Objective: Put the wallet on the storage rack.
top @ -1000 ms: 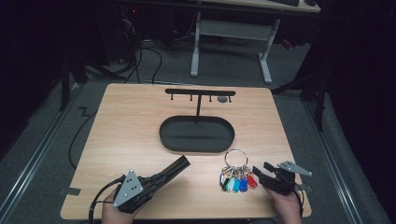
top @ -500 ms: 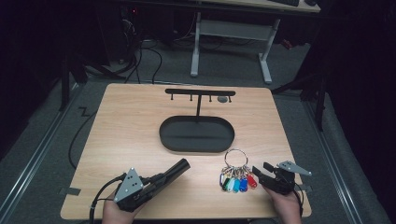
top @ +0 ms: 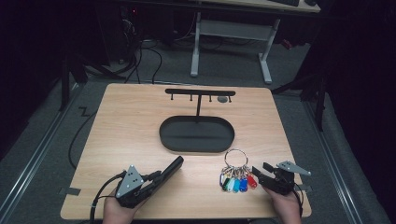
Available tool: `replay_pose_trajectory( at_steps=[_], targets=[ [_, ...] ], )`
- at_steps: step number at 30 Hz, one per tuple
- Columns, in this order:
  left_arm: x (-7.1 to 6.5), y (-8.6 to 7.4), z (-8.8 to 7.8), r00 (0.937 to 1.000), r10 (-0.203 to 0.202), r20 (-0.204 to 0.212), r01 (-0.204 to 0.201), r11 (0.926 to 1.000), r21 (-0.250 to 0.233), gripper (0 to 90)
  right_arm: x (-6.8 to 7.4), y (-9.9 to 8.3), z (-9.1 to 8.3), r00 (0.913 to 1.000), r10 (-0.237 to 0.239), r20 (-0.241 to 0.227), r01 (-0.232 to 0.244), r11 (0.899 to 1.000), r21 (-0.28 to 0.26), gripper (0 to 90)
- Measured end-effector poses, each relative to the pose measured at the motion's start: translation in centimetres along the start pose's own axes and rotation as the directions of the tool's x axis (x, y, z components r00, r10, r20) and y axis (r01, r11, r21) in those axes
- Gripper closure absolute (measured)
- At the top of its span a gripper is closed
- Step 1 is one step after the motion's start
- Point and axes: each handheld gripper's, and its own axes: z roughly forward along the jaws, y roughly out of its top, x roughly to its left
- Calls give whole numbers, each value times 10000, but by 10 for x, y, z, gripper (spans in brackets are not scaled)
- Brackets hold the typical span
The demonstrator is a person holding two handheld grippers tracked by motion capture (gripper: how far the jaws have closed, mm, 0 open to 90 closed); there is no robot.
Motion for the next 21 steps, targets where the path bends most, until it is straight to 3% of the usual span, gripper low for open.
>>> replay_pose_trajectory(
  at_steps=[1,8,17,21],
  targets=[
    [0,0,-1,10000,36,-77,-37,10000,-66,881,0,0,0,10000,4,-15,-4,10000,5,397],
    [1,0,-1,9998,112,-180,-113,9999,-83,879,1,0,1,10000,29,-29,-29,10000,35,397],
    [1,-2,-2,9994,179,-302,-184,9997,-158,790,2,0,2,10000,3,-82,-2,10000,75,397],
    [-2,-3,-3,9979,423,-485,-430,9990,-142,787,3,1,4,9999,-20,-124,20,10000,76,397]
  ],
)
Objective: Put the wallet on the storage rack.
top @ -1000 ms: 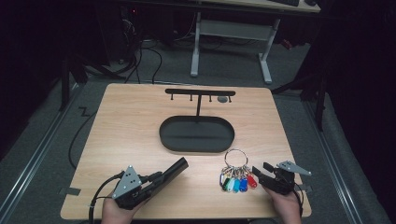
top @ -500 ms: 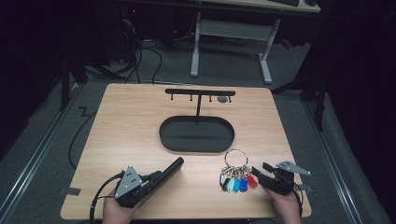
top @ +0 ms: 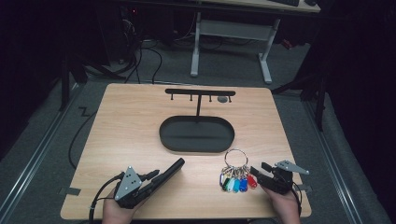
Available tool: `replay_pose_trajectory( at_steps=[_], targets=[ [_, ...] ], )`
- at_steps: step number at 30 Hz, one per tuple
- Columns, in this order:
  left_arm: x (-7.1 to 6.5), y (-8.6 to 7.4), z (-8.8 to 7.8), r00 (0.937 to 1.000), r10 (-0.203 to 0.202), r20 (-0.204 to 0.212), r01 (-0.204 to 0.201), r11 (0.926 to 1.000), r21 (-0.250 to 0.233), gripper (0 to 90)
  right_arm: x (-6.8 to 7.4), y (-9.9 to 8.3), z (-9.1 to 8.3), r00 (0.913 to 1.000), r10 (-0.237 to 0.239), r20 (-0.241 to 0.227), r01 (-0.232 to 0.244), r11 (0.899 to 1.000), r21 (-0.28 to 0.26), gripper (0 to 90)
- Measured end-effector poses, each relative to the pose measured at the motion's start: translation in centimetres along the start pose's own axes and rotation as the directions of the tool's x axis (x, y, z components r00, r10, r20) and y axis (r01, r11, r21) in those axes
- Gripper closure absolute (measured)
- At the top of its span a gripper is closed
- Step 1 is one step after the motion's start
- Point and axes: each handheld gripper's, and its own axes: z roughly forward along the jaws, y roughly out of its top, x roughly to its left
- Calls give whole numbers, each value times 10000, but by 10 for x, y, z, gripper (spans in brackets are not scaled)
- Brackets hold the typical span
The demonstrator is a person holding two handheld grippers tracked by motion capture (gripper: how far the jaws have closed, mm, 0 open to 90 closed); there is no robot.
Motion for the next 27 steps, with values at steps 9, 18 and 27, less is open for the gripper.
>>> replay_pose_trajectory(
  at_steps=[9,18,27],
  targets=[
    [6,-2,-3,9996,-54,-276,53,10000,-27,790,3,2,3,9999,-121,-68,121,9999,7,397],
    [18,-3,-3,9990,-401,-218,400,9992,-81,793,2,0,2,10000,-76,-8,76,10000,46,397],
    [23,-3,-3,9982,-592,-77,591,9982,-120,779,-1,-2,-1,10000,-24,48,24,10000,29,397]
  ],
)
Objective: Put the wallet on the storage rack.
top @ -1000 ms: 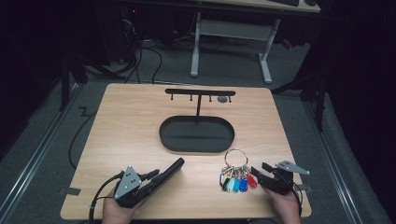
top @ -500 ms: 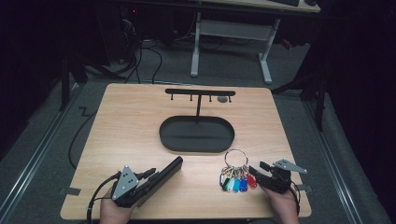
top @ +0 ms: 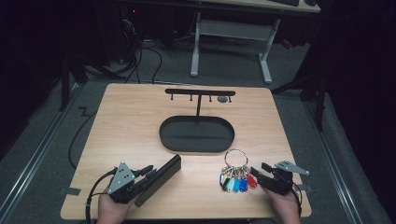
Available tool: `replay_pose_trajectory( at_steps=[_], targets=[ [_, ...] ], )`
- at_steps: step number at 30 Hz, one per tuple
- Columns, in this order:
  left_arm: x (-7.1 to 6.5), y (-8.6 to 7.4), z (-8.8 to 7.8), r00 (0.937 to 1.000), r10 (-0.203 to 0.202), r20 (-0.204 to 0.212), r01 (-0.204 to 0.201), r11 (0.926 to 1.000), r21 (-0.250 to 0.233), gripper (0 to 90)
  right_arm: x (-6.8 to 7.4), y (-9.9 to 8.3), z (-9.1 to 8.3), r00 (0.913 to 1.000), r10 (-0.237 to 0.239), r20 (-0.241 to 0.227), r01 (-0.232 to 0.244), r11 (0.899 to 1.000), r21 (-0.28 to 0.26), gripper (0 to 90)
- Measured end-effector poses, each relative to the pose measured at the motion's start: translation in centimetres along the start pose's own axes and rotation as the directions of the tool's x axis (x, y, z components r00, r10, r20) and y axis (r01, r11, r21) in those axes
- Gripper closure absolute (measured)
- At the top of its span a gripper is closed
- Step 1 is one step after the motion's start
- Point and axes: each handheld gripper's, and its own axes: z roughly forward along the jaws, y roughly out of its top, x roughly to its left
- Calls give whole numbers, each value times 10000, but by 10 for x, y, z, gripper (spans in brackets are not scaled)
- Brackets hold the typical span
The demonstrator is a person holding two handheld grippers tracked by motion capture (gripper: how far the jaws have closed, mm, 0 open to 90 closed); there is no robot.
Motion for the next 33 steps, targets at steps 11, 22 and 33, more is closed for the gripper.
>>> replay_pose_trajectory(
  at_steps=[11,22,33],
  targets=[
    [-20,1,-1,9949,992,182,-1004,9917,800,491,-2,0,-1,10000,48,5,-48,10000,-52,397],
    [-19,-16,-12,9963,856,-59,-831,9799,1812,590,-1,1,0,9999,81,-76,-81,10000,-24,397],
    [-13,-3,-12,9985,509,216,-553,9309,3611,695,2,2,5,9998,46,-207,-44,10000,82,396]
  ],
)
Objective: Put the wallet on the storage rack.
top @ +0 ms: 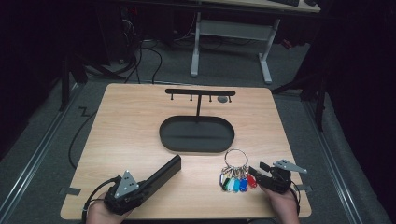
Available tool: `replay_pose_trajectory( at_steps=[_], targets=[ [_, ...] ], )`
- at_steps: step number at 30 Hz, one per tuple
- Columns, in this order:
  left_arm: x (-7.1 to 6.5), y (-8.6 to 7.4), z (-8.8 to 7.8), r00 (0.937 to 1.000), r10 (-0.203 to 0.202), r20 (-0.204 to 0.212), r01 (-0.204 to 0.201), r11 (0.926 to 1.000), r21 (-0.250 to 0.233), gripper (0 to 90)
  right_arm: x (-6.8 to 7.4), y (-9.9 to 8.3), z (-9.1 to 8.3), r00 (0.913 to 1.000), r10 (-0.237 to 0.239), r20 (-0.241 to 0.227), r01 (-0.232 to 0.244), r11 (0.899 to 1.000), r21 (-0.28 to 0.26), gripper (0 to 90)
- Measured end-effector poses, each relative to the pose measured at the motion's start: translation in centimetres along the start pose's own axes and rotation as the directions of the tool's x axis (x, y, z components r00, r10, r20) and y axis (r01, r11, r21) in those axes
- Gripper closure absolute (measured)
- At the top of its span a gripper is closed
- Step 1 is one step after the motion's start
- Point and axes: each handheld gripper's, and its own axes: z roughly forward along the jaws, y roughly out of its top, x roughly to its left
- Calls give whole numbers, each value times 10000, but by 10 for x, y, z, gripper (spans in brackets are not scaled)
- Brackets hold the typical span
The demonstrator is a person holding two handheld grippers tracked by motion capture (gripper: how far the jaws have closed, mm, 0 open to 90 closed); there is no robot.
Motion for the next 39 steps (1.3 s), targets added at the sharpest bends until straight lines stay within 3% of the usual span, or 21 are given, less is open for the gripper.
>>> replay_pose_trajectory(
  at_steps=[5,9,14,19,23,26,31,35,39],
  targets=[
    [0,9,1,9992,410,28,-411,9962,766,716,-1,1,0,9999,101,-83,-101,9999,-69,396],
    [2,20,2,9981,593,178,-614,9833,1715,716,-2,1,-1,9997,113,-216,-115,9999,-100,396],
    [2,28,4,9972,716,199,-743,9696,2333,722,-3,2,-2,9990,50,-444,-58,9998,-186,396],
    [-4,29,4,9916,1291,-91,-1235,9646,2330,735,0,2,-1,9981,-3,-615,-8,9998,-182,396],
    [-1,30,4,9933,1151,-55,-1111,9697,2177,737,-1,2,0,9981,99,-608,-108,9998,-141,398],
    [-2,31,3,9898,1420,-143,-1368,9722,1902,737,-1,1,0,9985,102,-541,-109,9999,-122,400],
    [-9,34,3,9794,2009,-229,-1951,9687,1533,738,-2,-3,-7,9993,13,-364,-17,9999,-130,401],
    [-12,41,3,9738,2252,-303,-2197,9671,1282,738,-7,-8,-17,9997,164,-193,-168,9996,-215,401],
    [-15,53,4,9620,2689,-477,-2631,9594,1021,737,-11,-11,-26,9998,198,-67,-200,9993,-326,401]
  ],
)
